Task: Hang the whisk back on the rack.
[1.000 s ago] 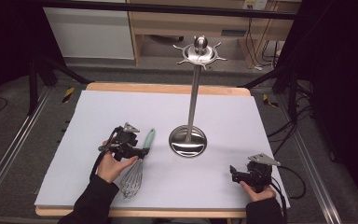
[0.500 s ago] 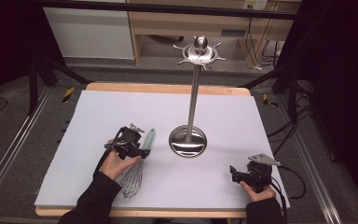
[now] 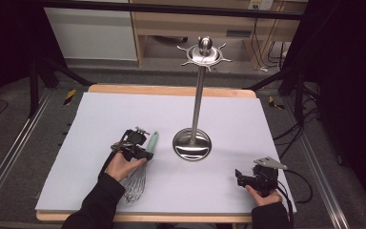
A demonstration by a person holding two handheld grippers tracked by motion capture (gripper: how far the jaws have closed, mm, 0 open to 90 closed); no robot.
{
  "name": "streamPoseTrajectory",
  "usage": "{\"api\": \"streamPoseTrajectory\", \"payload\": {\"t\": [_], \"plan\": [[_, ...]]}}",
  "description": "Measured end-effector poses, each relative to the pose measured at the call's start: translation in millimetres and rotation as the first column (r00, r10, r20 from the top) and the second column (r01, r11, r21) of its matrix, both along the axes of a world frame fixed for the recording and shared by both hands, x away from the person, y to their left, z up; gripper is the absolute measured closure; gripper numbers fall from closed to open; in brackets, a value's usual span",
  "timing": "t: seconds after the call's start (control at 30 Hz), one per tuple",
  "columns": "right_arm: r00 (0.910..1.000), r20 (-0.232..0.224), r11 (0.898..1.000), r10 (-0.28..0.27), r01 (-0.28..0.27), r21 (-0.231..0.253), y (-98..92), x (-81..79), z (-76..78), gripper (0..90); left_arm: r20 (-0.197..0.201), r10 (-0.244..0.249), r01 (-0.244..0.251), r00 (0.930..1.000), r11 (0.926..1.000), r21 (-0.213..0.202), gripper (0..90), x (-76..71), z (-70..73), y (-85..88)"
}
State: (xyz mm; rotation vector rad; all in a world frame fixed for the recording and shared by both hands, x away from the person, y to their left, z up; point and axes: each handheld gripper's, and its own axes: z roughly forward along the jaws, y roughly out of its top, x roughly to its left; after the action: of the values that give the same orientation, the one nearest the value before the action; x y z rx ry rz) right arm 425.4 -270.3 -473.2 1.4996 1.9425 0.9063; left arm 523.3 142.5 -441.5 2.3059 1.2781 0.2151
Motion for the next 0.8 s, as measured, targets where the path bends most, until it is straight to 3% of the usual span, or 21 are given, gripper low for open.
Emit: {"api": "streamPoseTrajectory", "payload": {"t": [0.43,0.8], "plan": [[1.0000,-0.001,1.000,-0.002,0.002,-0.001,0.1,0.6,-0.3,7.9,-0.066,0.021,-0.022,0.9976,0.9997,-0.010,59.8,7.6,-5.8,-1.8],[1.0000,-0.005,1.000,-0.001,0.001,0.002,0.2,0.6,-0.2,7.9,-0.094,0.033,-0.034,0.9950,0.9994,-0.009,61.2,10.4,-9.3,-4.8]]}}
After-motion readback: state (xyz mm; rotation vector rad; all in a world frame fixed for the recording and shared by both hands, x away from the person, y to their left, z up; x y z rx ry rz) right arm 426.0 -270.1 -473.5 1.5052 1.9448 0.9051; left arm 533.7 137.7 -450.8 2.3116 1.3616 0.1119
